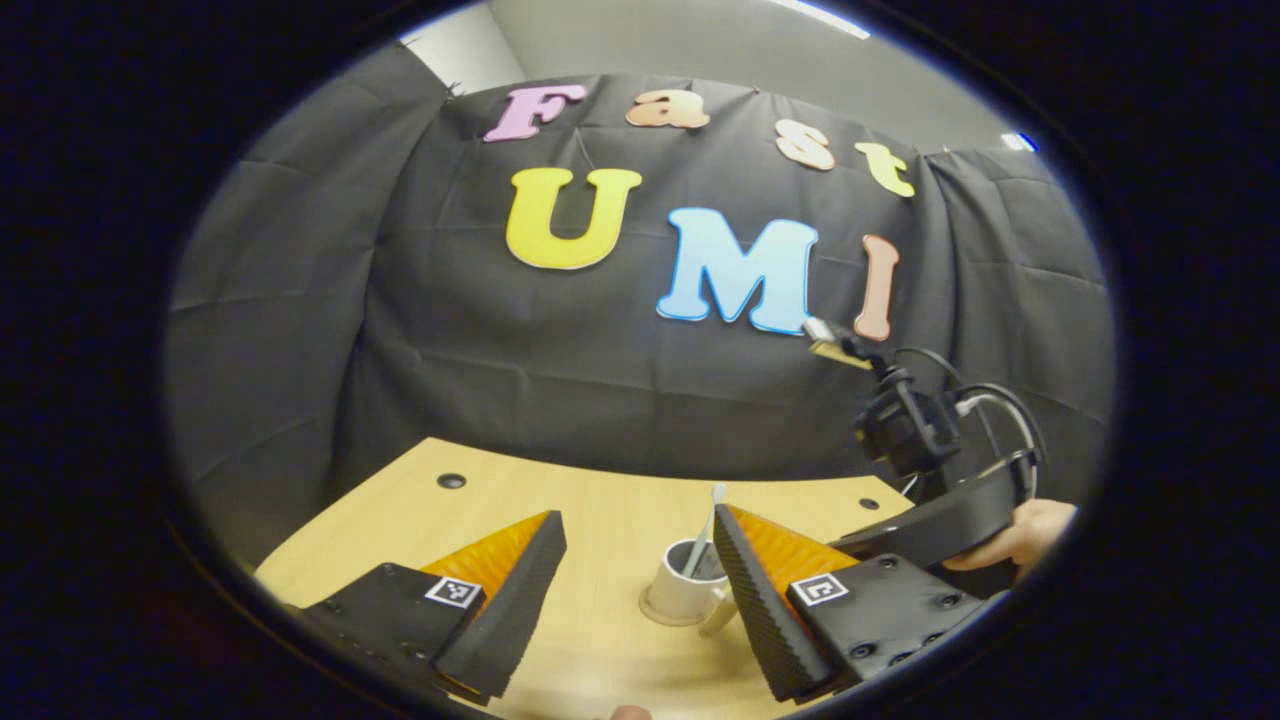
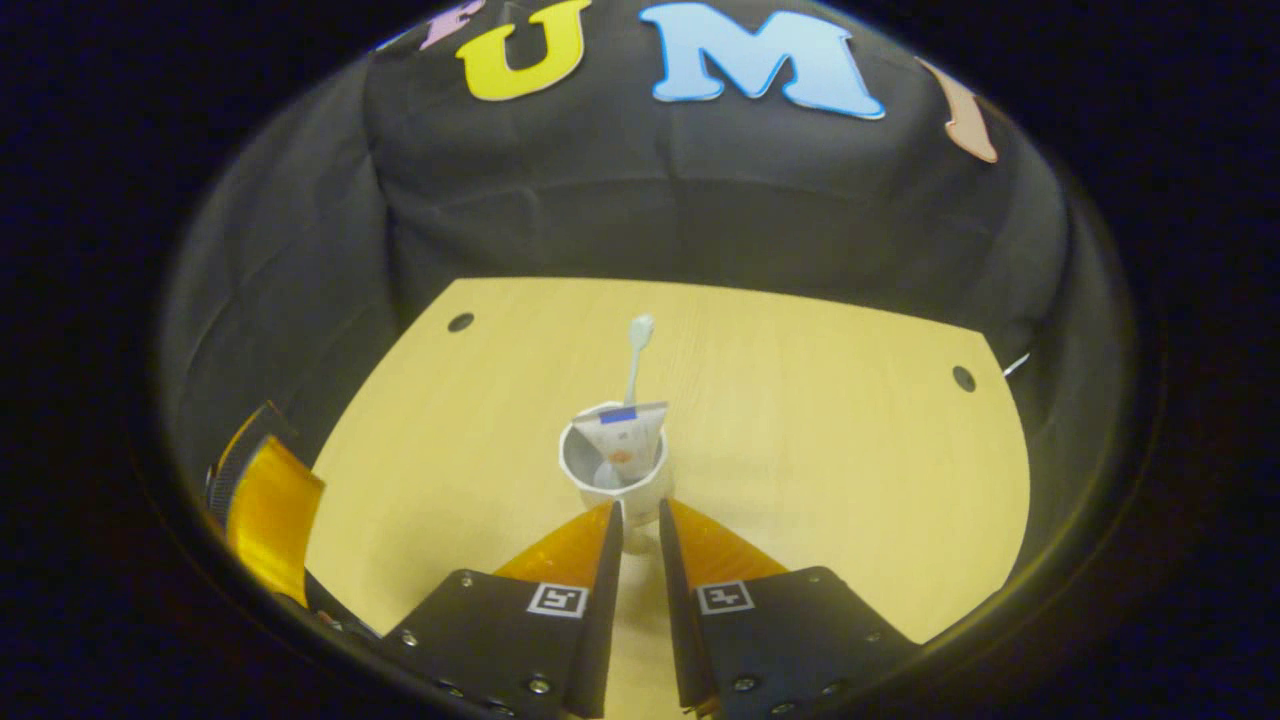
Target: Put the toothbrush and toothpaste on the desktop into the cup, then pick up the cup and place it on the coaster on the desktop.
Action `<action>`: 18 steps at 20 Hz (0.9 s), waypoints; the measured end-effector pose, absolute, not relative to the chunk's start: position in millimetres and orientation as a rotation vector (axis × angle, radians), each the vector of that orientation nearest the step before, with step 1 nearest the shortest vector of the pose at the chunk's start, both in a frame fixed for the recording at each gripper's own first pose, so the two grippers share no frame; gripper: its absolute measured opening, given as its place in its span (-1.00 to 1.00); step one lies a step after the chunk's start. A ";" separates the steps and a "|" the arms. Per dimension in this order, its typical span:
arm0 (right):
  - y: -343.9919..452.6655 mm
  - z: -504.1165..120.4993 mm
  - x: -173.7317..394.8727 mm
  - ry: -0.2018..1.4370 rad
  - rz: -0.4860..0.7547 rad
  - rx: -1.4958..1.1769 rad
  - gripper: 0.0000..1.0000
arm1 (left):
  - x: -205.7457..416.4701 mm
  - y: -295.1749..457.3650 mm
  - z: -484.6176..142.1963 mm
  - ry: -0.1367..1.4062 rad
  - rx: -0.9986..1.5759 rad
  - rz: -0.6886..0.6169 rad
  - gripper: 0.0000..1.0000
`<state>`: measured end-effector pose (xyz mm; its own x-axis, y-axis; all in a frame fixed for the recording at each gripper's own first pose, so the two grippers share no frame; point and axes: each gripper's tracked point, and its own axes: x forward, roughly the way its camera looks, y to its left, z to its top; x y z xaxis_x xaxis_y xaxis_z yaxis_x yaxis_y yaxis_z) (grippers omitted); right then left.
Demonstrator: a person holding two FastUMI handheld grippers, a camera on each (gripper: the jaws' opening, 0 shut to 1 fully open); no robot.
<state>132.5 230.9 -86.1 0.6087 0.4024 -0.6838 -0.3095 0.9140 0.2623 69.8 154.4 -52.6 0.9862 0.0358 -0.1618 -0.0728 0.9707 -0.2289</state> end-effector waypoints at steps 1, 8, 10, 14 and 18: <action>217.9 -68.1 132.7 0.764 0.392 0.151 -0.50 | 74.2 147.9 -47.2 0.149 -0.233 0.045 0.97; 124.5 34.9 131.1 0.343 0.234 0.172 -0.50 | 88.9 105.0 -1.3 0.084 -0.219 -0.002 0.87; 112.5 51.2 122.5 0.245 0.215 0.136 -0.50 | 90.8 95.5 8.5 0.071 -0.221 -0.006 0.92; 100.3 73.2 100.1 0.100 0.222 0.085 -0.49 | 89.5 78.7 28.3 0.044 -0.209 -0.003 0.92; 99.1 83.4 80.2 -0.011 0.253 0.036 -0.53 | 81.5 64.5 40.7 0.020 -0.207 0.023 0.92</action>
